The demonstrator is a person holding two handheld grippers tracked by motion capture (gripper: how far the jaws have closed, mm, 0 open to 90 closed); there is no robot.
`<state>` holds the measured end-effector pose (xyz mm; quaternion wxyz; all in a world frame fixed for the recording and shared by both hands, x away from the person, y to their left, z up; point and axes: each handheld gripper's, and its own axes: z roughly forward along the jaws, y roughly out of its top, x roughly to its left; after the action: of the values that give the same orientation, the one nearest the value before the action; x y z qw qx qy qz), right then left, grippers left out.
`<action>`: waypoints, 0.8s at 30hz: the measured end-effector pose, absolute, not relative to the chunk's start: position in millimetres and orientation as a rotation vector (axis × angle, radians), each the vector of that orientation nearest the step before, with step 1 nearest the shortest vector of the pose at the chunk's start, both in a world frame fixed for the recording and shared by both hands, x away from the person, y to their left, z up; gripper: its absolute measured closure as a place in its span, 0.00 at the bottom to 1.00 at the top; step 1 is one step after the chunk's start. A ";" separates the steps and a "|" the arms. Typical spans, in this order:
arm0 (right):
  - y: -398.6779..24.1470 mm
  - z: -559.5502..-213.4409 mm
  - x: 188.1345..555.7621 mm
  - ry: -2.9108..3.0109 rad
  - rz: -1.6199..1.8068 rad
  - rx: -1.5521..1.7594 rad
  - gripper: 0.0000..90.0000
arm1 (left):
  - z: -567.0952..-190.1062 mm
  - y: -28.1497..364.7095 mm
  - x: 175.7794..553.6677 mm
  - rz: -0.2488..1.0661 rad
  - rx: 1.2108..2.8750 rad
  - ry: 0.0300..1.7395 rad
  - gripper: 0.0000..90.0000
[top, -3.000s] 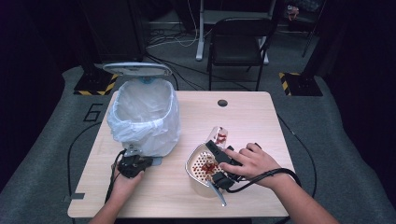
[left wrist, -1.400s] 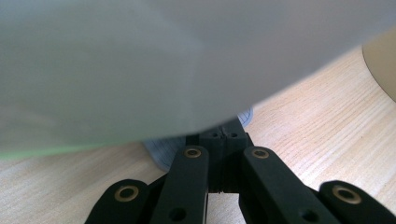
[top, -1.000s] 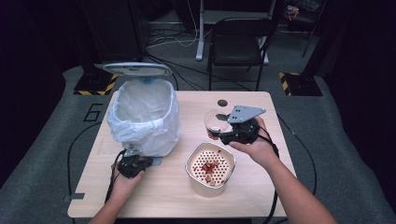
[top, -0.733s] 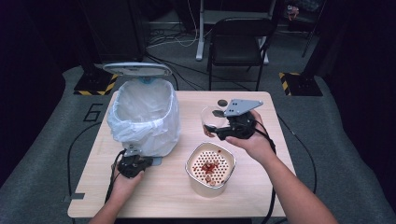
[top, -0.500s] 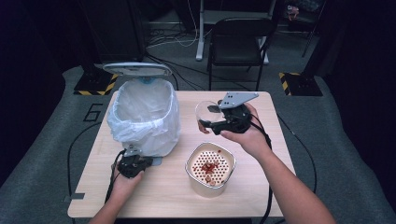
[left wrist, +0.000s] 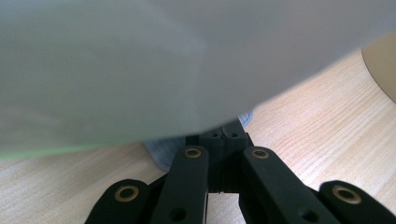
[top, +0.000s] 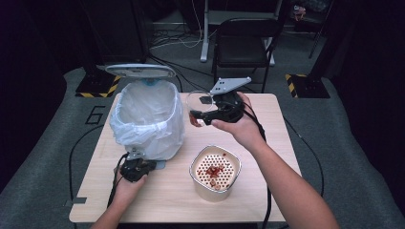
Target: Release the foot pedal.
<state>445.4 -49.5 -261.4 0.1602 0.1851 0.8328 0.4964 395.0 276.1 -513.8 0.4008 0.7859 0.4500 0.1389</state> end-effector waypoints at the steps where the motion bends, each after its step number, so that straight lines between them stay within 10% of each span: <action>1: -47.2 -260.2 446.2 2.378 1.429 0.535 0.46 | -513.8 276.2 395.1 0.351 1.988 1.138 1.00; 24: 12.0 -237.5 463.6 2.389 1.455 0.475 0.46 | -514.5 276.2 395.8 0.339 1.977 1.134 1.00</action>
<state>463.6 12.0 -237.5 0.1514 0.1653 0.8323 0.5070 395.8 276.2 -514.5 0.4064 0.7839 0.4497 0.1345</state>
